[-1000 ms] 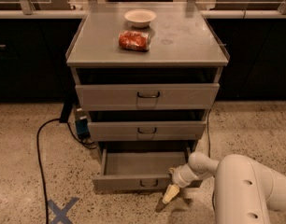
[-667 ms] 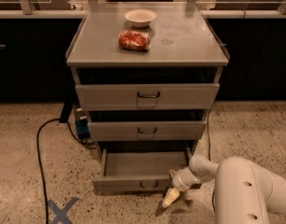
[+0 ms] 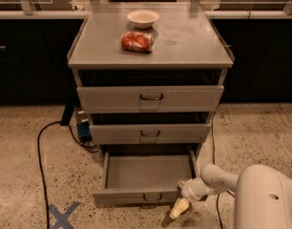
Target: Open bottom drawer
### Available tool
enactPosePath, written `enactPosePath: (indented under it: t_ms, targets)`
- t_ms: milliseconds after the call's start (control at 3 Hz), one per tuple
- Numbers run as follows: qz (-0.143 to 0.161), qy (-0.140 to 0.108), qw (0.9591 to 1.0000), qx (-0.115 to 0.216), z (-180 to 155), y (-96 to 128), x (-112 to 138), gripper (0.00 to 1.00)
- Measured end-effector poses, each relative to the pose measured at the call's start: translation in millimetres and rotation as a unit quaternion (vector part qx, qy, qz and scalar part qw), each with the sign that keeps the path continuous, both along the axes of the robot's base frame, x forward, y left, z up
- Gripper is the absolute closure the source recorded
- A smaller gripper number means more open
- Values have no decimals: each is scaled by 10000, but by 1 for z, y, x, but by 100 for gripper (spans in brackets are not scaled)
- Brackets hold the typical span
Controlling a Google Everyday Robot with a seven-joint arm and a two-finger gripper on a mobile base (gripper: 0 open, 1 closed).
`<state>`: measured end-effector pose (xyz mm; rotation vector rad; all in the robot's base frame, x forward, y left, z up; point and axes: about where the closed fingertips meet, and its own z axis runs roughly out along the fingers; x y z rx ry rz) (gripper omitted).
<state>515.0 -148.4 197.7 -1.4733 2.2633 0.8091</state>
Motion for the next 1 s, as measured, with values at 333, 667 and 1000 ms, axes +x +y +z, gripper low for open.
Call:
enactPosePath:
  t_ms: [333, 667, 1000]
  targets:
    - [0, 0, 10000, 0, 0, 0, 0, 0]
    - [-11, 44, 9999, 113, -2, 3, -2, 0]
    - [-89, 134, 9989, 445, -6, 8, -7, 0]
